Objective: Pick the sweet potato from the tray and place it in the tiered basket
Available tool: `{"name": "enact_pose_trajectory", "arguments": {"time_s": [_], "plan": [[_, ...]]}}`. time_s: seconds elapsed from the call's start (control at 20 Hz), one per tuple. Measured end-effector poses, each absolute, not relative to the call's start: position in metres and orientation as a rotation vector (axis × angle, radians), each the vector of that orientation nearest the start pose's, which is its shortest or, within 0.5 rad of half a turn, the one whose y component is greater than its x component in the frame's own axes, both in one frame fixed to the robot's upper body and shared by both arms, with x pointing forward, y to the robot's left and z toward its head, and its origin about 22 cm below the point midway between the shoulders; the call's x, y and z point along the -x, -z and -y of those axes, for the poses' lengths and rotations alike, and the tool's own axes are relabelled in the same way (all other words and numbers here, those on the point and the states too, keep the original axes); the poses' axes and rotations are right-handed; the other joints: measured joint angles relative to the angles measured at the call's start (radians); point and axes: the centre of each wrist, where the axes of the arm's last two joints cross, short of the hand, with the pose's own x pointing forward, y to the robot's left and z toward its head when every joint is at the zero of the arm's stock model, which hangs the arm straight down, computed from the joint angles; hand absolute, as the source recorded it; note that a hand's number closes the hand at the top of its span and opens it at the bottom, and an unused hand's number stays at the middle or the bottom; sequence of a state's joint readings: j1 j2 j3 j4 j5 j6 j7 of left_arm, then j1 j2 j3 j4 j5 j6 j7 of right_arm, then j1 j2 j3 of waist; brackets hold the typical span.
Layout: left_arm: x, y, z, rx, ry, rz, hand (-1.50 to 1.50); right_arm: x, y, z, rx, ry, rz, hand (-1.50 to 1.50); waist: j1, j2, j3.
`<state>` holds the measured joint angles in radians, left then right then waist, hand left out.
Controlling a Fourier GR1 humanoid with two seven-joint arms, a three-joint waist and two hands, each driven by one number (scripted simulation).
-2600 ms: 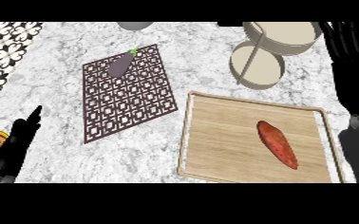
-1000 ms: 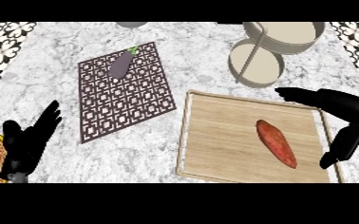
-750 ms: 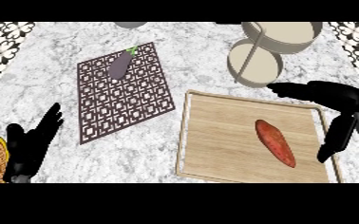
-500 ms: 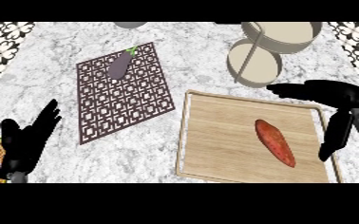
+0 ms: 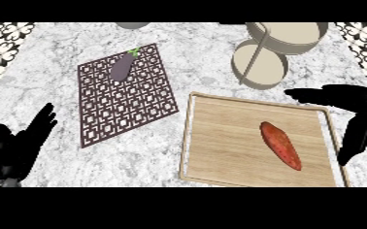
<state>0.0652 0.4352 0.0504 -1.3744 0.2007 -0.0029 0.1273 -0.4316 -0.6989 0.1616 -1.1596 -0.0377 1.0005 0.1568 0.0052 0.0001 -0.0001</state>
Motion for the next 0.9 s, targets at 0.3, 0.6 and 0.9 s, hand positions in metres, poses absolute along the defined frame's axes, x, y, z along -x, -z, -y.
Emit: {"name": "enact_pose_trajectory", "arguments": {"time_s": [0.3, 0.6, 0.9], "plan": [[-0.224, 0.021, -0.355, -0.280, 0.067, 1.199, 0.00, -0.335, -0.079, 0.366, -0.201, -1.199, 0.857, -1.50, -0.001, 0.001, 0.000], [-0.225, 0.019, -0.360, -0.276, 0.069, 1.198, 0.00, -0.334, -0.065, 0.363, -0.205, -1.194, 0.856, -1.50, -0.001, 0.001, 0.000], [-0.226, 0.020, -0.362, -0.278, 0.061, 1.194, 0.00, -0.334, -0.048, 0.354, -0.214, -1.190, 0.864, -1.50, 0.000, 0.000, 0.000]]}}
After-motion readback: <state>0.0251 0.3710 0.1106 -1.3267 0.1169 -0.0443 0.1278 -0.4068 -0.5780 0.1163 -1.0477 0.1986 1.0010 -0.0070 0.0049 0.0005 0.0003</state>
